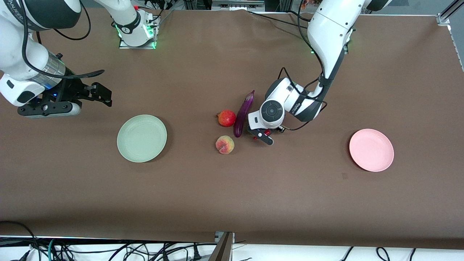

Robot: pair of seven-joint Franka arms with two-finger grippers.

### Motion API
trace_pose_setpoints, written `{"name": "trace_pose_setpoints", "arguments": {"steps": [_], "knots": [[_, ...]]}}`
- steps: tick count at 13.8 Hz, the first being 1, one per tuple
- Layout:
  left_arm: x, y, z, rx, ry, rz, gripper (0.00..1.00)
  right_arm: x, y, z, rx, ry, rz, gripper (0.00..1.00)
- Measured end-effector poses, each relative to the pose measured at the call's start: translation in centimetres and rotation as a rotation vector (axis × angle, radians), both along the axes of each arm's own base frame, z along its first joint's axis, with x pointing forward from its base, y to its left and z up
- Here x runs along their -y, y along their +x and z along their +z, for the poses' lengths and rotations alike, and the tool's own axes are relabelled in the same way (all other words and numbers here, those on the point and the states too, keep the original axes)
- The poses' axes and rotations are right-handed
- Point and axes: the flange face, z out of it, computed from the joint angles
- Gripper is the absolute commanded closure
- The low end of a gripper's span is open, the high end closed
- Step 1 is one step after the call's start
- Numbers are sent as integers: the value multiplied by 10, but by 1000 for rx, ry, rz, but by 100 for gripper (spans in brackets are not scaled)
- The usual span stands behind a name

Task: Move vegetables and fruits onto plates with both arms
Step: 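Carry the chili with the left gripper onto the pink plate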

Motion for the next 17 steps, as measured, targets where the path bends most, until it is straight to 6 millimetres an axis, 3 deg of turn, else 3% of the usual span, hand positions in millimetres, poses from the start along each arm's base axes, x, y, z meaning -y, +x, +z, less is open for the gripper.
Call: {"name": "trace_pose_setpoints", "arguments": {"steps": [1, 5, 7, 9, 12, 14, 17], "knots": [[0, 0, -2, -1, 1, 0, 94, -2, 0, 0, 0, 1, 3, 0], [-11, 10, 3, 12, 13, 9, 95, -9, -2, 0, 1, 2, 15, 0], [-26, 25, 25, 18, 21, 38, 95, -9, -2, 1, 2, 3, 15, 0], [-72, 56, 71, 26, 28, 118, 91, -9, -2, 1, 2, 3, 15, 0], [-169, 91, 134, 18, 42, 210, 91, -9, -1, 1, 5, 3, 15, 0], [-218, 103, 152, 41, 72, 194, 91, -9, -1, 2, 6, 4, 15, 0], [-284, 115, 154, 45, 124, 119, 91, -9, 0, 3, 21, 7, 15, 0]]}}
